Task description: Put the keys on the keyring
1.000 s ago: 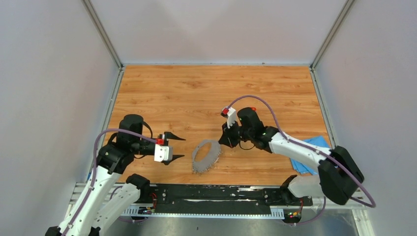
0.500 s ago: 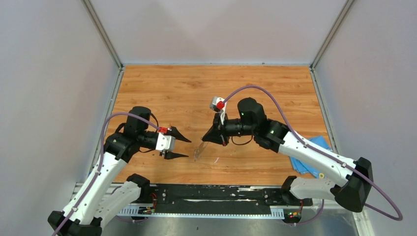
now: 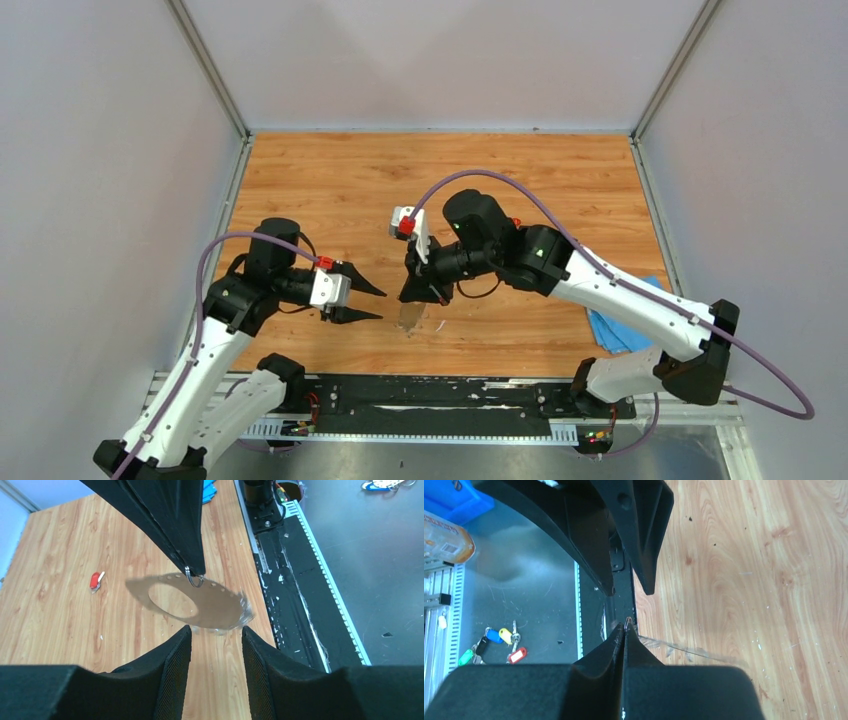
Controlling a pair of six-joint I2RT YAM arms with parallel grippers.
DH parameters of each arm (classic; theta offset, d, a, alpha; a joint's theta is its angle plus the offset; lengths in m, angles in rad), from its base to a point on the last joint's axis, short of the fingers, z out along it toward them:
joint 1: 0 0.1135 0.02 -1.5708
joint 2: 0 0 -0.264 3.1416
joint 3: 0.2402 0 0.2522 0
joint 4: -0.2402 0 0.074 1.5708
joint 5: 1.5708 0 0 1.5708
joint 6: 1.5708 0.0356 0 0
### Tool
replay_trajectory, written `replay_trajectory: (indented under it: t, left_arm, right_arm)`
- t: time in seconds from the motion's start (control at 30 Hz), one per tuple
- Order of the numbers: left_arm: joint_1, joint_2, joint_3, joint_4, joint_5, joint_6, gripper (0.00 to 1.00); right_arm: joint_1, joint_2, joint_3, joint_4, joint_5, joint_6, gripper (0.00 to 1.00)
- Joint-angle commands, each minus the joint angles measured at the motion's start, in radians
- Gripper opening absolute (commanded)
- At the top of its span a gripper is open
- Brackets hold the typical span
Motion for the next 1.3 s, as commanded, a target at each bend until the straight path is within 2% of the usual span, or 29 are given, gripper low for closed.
replay_trajectory:
  t: [0.0, 0.23, 0.87, 1.1, 1.2, 1.27]
  left_arm:
    - [-0.006, -0.013, 0.036, -0.001, 0.048, -0.050, 0.45]
    - [-0.006, -0.010, 0.045, 0.000, 0.065, -0.045, 0.37]
    - [-0.006, 0.012, 0.056, 0.000, 0.106, -0.039, 0.34]
    - [-0.006, 0.016, 0.056, 0.001, 0.118, -0.039, 0.18]
    - [-0.006, 0.017, 0.053, 0.002, 0.117, -0.036, 0.01]
    - [-0.006, 0.016, 0.049, 0.002, 0.111, -0.038, 0.00]
  right_arm:
    - [0.029, 0.009, 0.051, -0.102, 0.011, -0.055, 0.00]
    - [0.047, 0.063, 0.126, -0.160, 0.020, -0.064, 0.00]
    - [0.113, 0.254, 0.395, -0.387, 0.057, -0.158, 0.00]
    - [0.125, 0.276, 0.431, -0.405, 0.071, -0.172, 0.00]
    - [0.126, 0.283, 0.441, -0.404, 0.076, -0.170, 0.00]
    - [0.126, 0.284, 0.447, -0.400, 0.076, -0.166, 0.00]
